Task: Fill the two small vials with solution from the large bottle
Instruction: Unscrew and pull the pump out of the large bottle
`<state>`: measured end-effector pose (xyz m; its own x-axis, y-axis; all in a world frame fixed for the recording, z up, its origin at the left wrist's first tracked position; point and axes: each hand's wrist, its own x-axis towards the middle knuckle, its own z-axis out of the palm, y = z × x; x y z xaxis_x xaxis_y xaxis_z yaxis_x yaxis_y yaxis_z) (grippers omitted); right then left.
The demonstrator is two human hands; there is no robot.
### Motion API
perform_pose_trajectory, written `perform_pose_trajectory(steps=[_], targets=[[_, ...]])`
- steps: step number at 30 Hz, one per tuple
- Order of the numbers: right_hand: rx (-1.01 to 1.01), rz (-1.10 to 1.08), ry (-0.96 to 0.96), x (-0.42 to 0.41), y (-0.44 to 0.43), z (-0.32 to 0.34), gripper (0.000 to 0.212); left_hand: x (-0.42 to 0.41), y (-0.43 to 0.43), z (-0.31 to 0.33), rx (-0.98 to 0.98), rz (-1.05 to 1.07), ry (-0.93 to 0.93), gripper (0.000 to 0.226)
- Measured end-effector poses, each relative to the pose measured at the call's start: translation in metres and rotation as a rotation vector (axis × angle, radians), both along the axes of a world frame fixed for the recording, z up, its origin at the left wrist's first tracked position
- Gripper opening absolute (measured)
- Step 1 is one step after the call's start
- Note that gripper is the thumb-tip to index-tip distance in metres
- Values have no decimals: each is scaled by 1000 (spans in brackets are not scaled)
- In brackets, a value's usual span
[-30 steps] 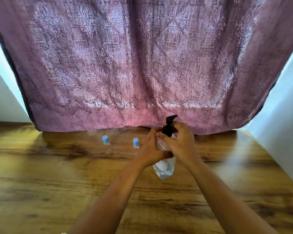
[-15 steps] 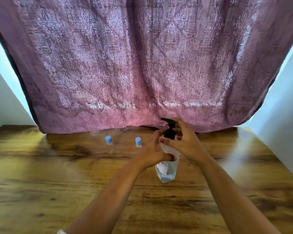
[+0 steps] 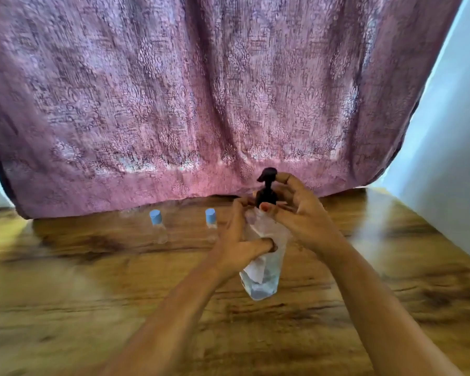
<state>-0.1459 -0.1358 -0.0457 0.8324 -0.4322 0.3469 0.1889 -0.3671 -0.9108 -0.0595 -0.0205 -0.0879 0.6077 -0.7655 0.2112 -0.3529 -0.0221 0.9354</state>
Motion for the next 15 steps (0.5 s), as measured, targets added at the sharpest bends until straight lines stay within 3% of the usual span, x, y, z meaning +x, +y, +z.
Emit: perform_pose_trajectory(steps=[5,10,15], targets=[[62,160,-136,7,9,-10,36,-3,2,-13,-123,46,-58,76],[-136,-129,-298,8,27,-21,34,-18,2,-17,-165,146,-153,73],[-139,-305,-417,-2,39,-25,31,-33,10,-19,-189,141,-171,76]])
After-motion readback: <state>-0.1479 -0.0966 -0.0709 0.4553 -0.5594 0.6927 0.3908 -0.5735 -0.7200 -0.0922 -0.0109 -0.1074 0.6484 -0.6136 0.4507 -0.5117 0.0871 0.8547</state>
